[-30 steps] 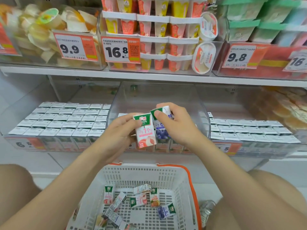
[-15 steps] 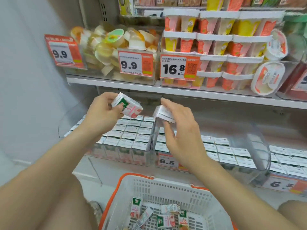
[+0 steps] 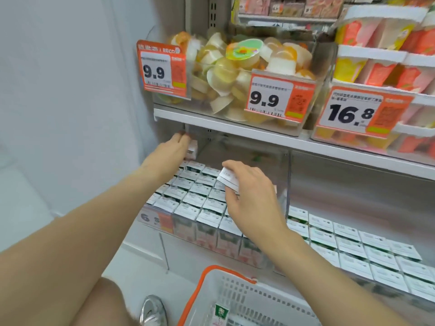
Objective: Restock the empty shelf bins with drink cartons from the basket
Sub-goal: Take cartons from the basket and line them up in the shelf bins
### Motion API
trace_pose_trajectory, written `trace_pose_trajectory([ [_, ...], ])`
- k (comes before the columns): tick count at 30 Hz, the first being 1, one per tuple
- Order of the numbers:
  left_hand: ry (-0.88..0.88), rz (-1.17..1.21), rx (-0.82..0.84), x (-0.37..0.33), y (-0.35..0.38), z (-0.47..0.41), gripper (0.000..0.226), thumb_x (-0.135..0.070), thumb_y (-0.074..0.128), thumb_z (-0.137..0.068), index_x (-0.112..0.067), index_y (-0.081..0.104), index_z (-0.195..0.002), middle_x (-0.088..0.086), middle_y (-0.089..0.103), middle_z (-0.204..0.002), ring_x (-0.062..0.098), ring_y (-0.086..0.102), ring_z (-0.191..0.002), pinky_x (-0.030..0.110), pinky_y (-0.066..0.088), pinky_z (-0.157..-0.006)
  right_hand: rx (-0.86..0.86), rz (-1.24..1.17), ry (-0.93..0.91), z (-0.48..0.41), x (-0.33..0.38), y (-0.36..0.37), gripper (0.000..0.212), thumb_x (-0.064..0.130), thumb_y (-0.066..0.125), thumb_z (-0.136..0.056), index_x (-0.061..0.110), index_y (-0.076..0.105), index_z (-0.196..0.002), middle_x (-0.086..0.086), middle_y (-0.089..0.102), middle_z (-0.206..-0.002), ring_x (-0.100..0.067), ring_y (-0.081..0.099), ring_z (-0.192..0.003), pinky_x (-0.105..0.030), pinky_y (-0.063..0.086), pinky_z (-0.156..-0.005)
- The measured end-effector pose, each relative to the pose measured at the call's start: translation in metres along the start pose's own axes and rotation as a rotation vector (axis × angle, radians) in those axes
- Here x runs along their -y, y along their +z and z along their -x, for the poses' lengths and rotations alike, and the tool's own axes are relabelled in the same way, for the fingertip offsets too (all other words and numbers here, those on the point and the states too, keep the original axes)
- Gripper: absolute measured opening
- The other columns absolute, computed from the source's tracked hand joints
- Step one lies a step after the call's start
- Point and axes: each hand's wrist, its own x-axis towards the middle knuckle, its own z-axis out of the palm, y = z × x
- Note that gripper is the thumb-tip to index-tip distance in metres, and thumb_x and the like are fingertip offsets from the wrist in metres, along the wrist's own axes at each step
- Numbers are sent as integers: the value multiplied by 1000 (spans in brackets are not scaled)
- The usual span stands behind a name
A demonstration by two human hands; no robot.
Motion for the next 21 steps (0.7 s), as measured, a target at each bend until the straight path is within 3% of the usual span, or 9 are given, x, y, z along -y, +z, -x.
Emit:
trace_pose_trajectory([
  [3, 11, -9, -25, 6, 3, -16, 79, 24, 49, -81, -12, 40, -151, 17, 44, -142, 44, 64, -103, 48, 52, -88, 18, -9, 18, -2, 0, 11, 51, 12, 63, -97, 26, 53, -145, 11, 62, -135, -15, 51, -118, -30, 44, -99],
  [8, -12, -34, 10, 7, 5, -28, 68, 22, 54, -83, -9, 48, -144, 18, 50, -136, 45, 64, -107, 46, 51, -86, 7, -27, 35, -6, -1, 22, 51, 12, 62, -98, 29, 53, -145, 14, 61, -135, -11, 50, -121, -23, 40, -100],
  [10, 26, -137, 100, 6, 11, -33, 59, 18, 58, -84, -11, 59, -135, 15, 60, -131, 40, 59, -120, 45, 53, -93, -13, -51, 53, -6, -1, 24, 51, 11, 62, -97, 30, 54, -144, 14, 62, -133, -11, 50, -119, -21, 39, -97],
  [13, 46, -455, 210, 2, 15, -34, 49, -5, 63, -92, -33, 64, -133, 4, 68, -130, 34, 35, -142, 50, 35, -107, -30, -66, 57, -6, -1, 26, 52, 10, 63, -96, 28, 55, -144, 14, 63, -133, -12, 52, -118, -22, 40, -97],
  [15, 38, -573, 240, 2, 19, -33, 49, -15, 61, -95, -37, 59, -139, 1, 63, -139, 37, 22, -148, 58, 22, -111, -31, -70, 51, -5, -2, 26, 53, 9, 62, -96, 28, 55, -144, 13, 63, -134, -13, 52, -119, -23, 41, -98],
  [18, 55, -591, 247, 1, 21, -30, 51, -13, 60, -95, -31, 54, -142, 2, 51, -148, 39, 17, -149, 64, 19, -113, -12, -58, 45, -5, -3, 24, 53, 8, 61, -98, 28, 53, -146, 13, 61, -138, -13, 50, -122, -20, 36, -100],
  [21, 40, -439, 238, 5, 20, -29, 60, 0, 58, -89, -30, 54, -140, 1, 53, -143, 33, 21, -149, 64, 19, -112, -3, -49, 55, -4, -3, 21, 53, 9, 60, -100, 26, 50, -150, 10, 58, -143, -13, 48, -127, -17, 30, -101],
])
